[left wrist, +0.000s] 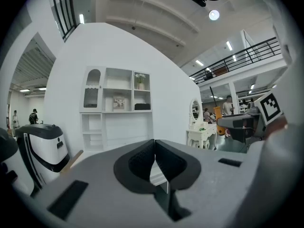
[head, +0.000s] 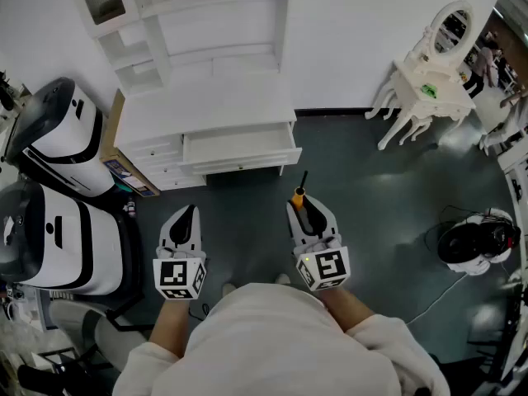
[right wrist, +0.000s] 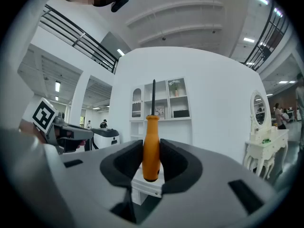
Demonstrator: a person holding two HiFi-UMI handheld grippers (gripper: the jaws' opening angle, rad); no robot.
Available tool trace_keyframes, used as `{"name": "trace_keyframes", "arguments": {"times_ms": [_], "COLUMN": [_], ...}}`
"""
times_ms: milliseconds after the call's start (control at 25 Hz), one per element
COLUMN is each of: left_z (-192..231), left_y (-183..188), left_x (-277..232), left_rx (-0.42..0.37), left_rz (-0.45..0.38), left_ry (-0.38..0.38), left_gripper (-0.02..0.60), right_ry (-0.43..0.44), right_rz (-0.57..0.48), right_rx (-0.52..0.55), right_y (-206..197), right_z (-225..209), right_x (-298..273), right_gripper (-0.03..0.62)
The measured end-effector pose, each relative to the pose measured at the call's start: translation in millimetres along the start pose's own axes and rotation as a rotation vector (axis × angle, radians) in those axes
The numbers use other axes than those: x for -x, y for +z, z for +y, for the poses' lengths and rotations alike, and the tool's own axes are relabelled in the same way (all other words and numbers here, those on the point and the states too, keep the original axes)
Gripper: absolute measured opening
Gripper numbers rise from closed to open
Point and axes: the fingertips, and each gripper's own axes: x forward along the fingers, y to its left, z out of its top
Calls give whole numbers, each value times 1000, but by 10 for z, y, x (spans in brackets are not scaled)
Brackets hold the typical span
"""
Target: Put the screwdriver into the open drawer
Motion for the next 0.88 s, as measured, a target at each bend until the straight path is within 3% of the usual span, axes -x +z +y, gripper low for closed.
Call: {"name": "trace_keyframes", "arguments": {"times_ms": [880], "left_z": [-173], "left_y": [10], "left_x": [-164], "left_rx": [-9], "left_rz": [9], "left_ry": [-1], "left_gripper": [5], "right_ry": [15], "right_rz": [-7], "right_rx": [5], "right_y": [-15], "right_z": [-167], "right_x": [2], "right_gripper": [118]}}
